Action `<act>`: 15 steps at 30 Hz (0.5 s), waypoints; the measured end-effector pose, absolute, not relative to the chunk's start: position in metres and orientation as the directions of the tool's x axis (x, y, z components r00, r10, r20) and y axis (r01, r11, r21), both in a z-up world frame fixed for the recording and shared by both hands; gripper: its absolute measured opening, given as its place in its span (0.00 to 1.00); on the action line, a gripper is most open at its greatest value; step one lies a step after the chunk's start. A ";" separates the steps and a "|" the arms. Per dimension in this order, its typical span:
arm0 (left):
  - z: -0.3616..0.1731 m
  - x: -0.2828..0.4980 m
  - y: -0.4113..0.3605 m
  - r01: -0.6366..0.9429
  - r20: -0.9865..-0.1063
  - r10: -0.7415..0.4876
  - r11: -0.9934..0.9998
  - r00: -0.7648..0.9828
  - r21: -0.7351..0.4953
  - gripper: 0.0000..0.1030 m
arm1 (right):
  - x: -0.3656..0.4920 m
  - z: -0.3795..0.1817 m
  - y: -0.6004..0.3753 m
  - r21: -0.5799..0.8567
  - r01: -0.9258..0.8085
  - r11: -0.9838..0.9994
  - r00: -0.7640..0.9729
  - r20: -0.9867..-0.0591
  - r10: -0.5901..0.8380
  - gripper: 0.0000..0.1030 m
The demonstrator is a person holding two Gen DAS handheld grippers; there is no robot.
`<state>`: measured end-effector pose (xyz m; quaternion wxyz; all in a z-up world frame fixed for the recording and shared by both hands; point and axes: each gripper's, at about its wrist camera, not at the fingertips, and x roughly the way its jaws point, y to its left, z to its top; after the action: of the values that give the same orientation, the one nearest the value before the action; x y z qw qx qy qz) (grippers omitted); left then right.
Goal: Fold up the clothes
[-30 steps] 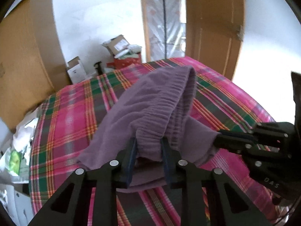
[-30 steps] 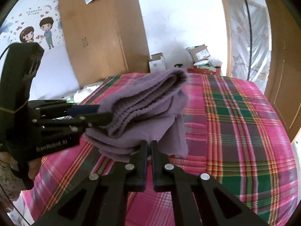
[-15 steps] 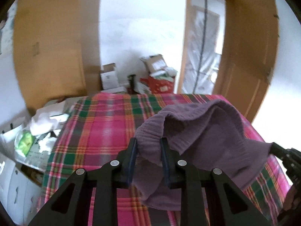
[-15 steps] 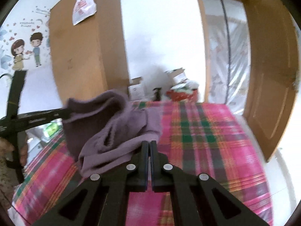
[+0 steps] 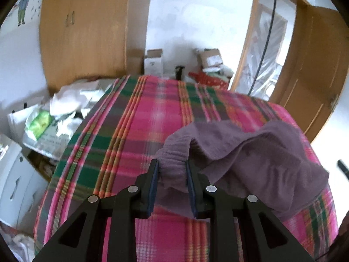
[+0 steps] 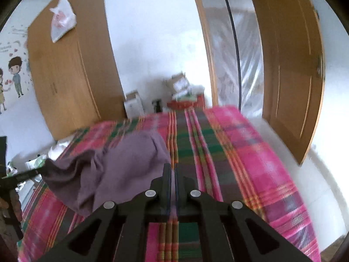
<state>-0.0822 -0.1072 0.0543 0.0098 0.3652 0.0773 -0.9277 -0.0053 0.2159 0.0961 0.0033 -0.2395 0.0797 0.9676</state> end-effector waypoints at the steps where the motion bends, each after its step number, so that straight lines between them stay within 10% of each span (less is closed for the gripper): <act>1: 0.049 -0.081 -0.110 0.084 -0.688 0.036 -0.987 -0.724 -0.140 0.25 | -0.004 0.097 0.211 0.149 -0.018 -0.989 -0.888 -0.456 -0.053 0.05; 15: 0.050 -0.051 -0.111 0.039 -0.696 0.125 -0.976 -0.707 -0.216 0.25 | -0.054 0.032 0.096 0.235 0.407 -0.882 -0.602 -0.657 -0.453 0.36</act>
<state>-0.0507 -0.1106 0.0499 -0.0235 0.3823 0.1077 -0.9175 -0.0536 0.0965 0.0317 -0.2405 -0.3757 0.0306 0.8945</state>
